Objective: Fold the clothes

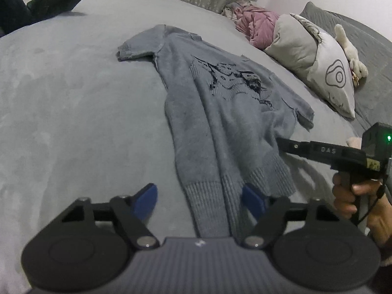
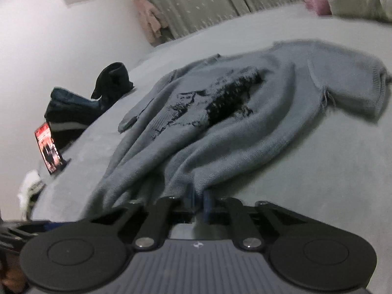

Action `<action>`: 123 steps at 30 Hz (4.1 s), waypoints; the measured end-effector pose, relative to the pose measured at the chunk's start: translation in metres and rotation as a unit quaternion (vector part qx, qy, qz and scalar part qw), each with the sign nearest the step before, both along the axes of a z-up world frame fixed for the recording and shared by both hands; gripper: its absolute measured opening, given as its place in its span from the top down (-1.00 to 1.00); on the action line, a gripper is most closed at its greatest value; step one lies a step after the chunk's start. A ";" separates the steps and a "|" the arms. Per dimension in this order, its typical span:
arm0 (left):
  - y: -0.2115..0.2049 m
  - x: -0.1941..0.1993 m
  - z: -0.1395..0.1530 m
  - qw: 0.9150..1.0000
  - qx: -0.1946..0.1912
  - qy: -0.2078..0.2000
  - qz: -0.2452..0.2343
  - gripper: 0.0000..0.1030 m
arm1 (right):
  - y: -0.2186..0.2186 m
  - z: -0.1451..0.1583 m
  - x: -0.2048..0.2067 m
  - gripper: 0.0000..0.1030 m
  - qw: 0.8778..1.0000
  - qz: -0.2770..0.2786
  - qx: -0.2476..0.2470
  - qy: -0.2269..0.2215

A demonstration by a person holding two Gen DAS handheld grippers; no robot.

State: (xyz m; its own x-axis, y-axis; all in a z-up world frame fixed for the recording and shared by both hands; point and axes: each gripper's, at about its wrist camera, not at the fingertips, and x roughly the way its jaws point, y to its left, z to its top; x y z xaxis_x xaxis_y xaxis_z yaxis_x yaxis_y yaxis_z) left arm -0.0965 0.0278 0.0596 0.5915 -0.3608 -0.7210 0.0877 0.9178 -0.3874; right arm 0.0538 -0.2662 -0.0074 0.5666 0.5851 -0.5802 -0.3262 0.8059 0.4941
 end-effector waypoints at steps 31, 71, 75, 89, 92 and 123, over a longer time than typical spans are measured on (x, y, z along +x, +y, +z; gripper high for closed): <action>-0.015 -0.005 -0.002 0.995 -0.021 0.051 -0.079 -0.06 | -0.069 0.018 -0.070 0.50 0.994 -0.037 -0.018 0.106; 0.035 -0.025 0.011 0.994 0.029 0.097 0.035 -0.12 | -0.114 0.041 -0.128 0.47 0.981 -0.077 -0.097 0.152; 0.024 -0.024 0.010 0.995 0.036 0.095 0.011 -0.08 | -0.110 0.024 -0.127 0.46 0.981 -0.081 -0.073 0.162; -0.005 -0.053 0.017 0.989 0.134 0.021 -0.060 -0.44 | -0.091 0.026 -0.155 0.36 0.987 -0.077 -0.117 0.079; -0.015 -0.064 0.023 0.983 0.162 0.000 -0.083 -0.45 | -0.075 0.029 -0.164 0.34 0.983 -0.064 -0.162 0.050; -0.049 -0.073 0.013 0.906 0.401 0.012 -0.132 0.92 | -0.009 0.064 -0.202 0.91 0.869 0.075 -0.472 -0.127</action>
